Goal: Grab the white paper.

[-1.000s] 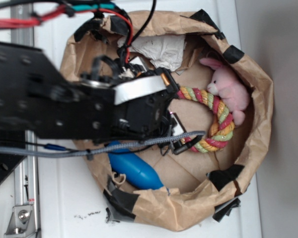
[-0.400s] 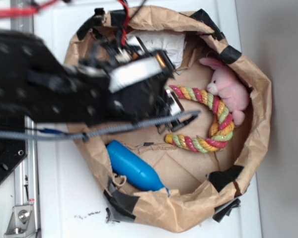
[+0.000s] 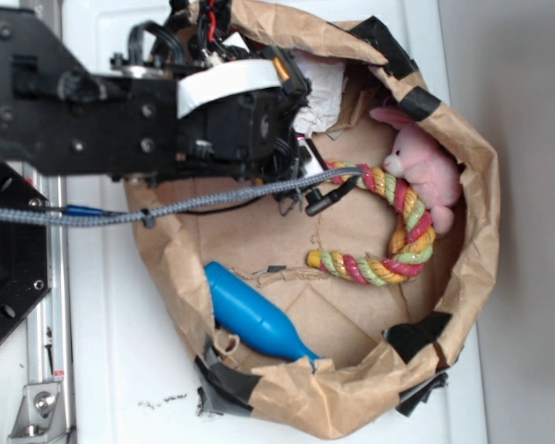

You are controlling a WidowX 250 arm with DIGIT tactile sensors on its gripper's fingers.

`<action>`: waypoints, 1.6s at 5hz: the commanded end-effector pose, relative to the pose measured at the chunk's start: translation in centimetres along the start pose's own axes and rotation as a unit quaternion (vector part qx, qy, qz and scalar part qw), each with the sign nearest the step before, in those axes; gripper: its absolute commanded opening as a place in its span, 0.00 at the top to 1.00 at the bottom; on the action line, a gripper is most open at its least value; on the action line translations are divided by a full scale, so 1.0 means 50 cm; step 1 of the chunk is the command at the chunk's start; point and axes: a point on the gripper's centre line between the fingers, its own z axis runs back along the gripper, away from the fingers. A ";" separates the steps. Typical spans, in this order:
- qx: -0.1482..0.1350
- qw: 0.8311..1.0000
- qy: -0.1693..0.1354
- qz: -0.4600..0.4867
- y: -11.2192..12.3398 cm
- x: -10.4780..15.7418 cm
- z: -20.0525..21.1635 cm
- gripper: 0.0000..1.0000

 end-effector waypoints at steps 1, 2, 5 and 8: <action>0.031 0.999 -0.005 -0.006 0.062 0.019 0.001 0.00; 0.041 0.999 0.002 -0.020 0.058 0.008 -0.034 0.00; 0.057 0.997 0.033 -0.032 0.028 0.034 -0.090 0.00; 0.047 0.996 0.040 -0.068 0.020 0.023 -0.093 1.00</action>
